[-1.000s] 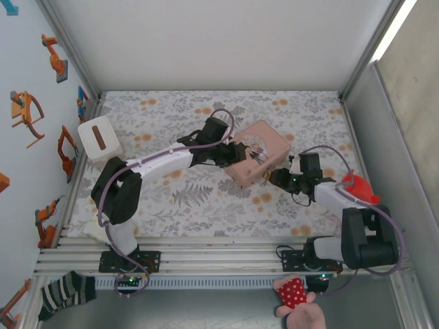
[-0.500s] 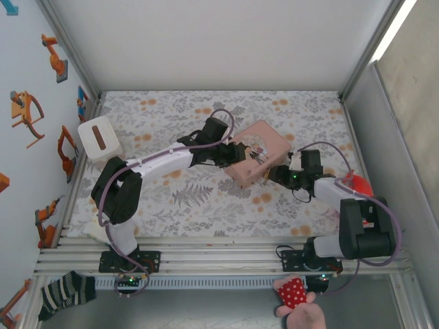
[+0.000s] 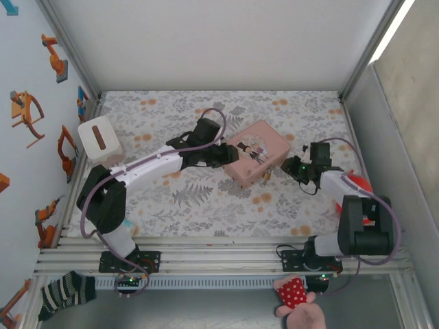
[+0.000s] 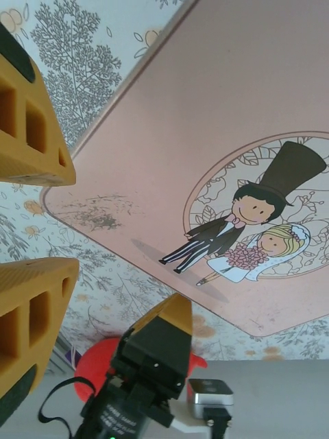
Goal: Unlock the padlock with the key
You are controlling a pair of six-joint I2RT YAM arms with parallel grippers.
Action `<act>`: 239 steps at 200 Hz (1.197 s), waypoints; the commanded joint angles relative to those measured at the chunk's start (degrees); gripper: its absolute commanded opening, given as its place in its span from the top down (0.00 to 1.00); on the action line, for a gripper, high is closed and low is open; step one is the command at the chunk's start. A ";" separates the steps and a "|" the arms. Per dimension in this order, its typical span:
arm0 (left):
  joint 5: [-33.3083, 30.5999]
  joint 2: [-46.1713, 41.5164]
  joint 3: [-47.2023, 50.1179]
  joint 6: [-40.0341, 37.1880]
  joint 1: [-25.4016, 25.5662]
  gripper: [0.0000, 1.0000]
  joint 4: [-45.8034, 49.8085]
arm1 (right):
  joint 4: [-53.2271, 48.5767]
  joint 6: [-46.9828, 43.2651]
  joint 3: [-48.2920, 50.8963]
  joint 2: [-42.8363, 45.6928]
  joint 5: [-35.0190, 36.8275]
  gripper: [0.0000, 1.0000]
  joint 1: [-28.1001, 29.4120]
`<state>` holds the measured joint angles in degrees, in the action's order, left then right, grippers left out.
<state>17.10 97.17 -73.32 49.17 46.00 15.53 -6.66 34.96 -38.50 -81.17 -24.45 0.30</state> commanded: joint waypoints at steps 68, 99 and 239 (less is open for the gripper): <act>-3.62 -6.36 2.97 -3.11 -0.28 0.65 4.48 | 2.38 1.72 -10.70 -8.99 1.68 0.67 11.03; -4.47 -6.89 3.09 -3.38 -0.29 0.65 5.09 | 1.01 -0.28 -13.87 -10.67 0.96 0.66 12.34; -3.91 -5.27 3.06 -3.73 -1.84 0.64 4.50 | 27.18 14.45 4.67 -12.41 -11.29 0.68 15.80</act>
<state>12.88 92.12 -70.67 46.63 44.47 18.98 8.25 39.53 -35.11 -91.83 -33.89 15.05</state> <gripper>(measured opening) 0.355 0.320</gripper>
